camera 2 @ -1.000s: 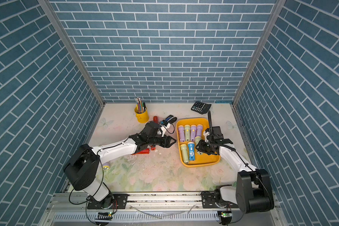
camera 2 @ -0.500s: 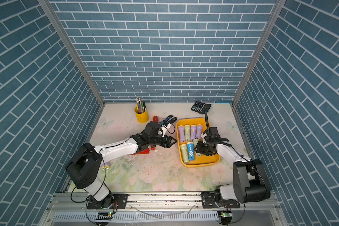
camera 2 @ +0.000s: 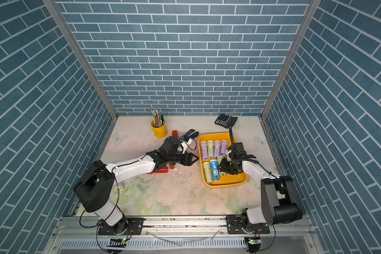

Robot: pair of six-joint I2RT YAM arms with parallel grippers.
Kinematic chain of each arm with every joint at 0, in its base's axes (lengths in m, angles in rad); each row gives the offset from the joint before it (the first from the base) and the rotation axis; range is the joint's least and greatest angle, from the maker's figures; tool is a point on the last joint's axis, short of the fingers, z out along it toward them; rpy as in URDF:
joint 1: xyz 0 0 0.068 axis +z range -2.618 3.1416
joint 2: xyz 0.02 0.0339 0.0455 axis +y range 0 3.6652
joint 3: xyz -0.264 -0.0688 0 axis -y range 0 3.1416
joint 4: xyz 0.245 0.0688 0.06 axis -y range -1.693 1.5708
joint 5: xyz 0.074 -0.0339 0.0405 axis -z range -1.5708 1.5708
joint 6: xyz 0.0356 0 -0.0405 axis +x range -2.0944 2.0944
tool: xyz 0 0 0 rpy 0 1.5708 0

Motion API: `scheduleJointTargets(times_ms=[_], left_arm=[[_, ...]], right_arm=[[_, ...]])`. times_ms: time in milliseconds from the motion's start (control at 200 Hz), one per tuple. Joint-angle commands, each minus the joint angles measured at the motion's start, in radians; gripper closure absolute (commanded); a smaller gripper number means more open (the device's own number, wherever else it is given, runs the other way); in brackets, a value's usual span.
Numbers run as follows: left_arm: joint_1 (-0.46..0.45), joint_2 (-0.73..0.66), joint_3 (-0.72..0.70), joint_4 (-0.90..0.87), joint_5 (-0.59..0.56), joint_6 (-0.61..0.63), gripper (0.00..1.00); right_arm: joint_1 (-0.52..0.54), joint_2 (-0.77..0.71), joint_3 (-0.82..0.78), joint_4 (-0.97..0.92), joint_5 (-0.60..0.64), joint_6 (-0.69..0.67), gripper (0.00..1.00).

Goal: Put the flashlights into the storage boxes
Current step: Place the flashlight at the storage box.

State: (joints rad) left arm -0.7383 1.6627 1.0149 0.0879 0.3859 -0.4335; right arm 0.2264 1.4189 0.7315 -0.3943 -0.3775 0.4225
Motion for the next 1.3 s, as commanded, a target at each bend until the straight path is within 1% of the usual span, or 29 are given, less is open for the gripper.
scheduleJointTargets(times_ms=[0, 60, 270, 565, 670, 770, 835, 1085, 1290], left_arm=[[-0.007, 0.003, 0.016, 0.003, -0.003, 0.006, 0.36], [-0.008, 0.001, 0.013, 0.001, -0.005, 0.007, 0.36], [-0.007, 0.002, 0.01, 0.004, -0.006, 0.008, 0.36], [-0.008, -0.004, 0.011, -0.002, -0.007, 0.007, 0.36], [-0.007, -0.006, 0.008, -0.005, -0.01, 0.007, 0.36], [-0.007, -0.005, 0.008, -0.005, -0.01, 0.008, 0.36], [-0.008, -0.006, 0.008, -0.005, -0.01, 0.009, 0.36], [-0.008, -0.007, 0.013, -0.02, -0.013, 0.024, 0.36], [-0.007, -0.008, 0.011, -0.02, -0.013, 0.027, 0.36]], right_arm=[[0.008, 0.007, 0.01, -0.025, 0.007, 0.013, 0.62], [0.008, -0.004, 0.012, -0.043, 0.013, 0.013, 0.57], [0.008, -0.037, 0.024, -0.109, 0.062, 0.007, 0.47], [0.008, -0.023, 0.045, -0.123, 0.06, -0.012, 0.46], [0.008, -0.02, 0.049, -0.129, 0.05, -0.017, 0.51], [0.01, -0.02, 0.043, -0.128, 0.029, -0.018, 0.59], [0.01, -0.018, 0.039, -0.133, 0.019, -0.019, 0.62], [0.018, -0.018, 0.04, -0.179, 0.012, -0.024, 0.68], [0.028, -0.016, 0.044, -0.203, 0.021, -0.03, 0.68]])
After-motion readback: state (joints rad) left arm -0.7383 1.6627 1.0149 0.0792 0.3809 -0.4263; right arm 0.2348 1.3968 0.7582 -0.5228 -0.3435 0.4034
